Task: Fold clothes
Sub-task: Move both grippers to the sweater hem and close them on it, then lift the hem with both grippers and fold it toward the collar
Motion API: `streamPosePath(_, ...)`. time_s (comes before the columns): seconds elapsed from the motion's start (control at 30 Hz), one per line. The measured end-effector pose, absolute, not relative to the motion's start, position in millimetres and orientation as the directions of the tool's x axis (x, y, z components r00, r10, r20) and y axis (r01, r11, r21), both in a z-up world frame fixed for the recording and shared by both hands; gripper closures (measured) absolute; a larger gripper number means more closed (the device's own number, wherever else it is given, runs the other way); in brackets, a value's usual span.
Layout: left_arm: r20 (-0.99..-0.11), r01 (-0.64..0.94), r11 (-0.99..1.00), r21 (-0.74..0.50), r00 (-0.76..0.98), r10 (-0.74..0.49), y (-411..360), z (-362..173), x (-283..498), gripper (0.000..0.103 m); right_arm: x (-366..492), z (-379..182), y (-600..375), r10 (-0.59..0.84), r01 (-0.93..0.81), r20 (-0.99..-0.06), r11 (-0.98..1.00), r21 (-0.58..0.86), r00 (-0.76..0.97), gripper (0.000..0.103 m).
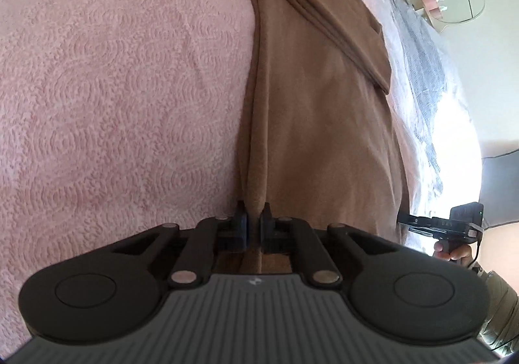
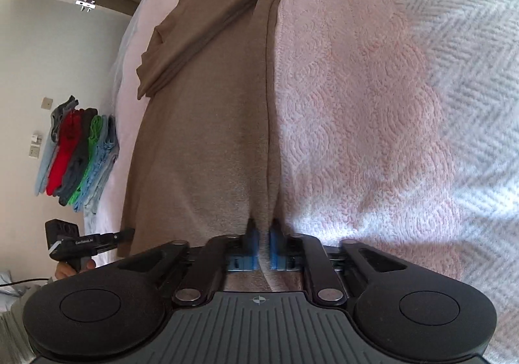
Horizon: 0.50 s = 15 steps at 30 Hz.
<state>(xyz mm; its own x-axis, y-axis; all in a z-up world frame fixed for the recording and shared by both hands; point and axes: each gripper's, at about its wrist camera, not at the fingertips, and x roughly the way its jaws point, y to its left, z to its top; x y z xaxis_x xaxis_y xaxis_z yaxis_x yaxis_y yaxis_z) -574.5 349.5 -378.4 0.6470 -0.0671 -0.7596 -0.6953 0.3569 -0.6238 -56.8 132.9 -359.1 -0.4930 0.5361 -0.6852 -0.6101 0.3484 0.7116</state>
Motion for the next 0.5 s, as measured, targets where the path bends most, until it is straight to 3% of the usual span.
streamPosePath(0.27,-0.711,-0.653,0.45,-0.61,0.701,0.054,329,-329,-597,0.102,-62,-304,107,0.63,-0.638,-0.615,0.235,0.733,-0.474,0.102)
streamPosePath(0.5,-0.701,-0.652,0.432,-0.623,0.71,0.063,269,-293,-638,0.102,-80,-263,57,0.628,-0.625,-0.585,0.194,0.756,-0.513,0.102)
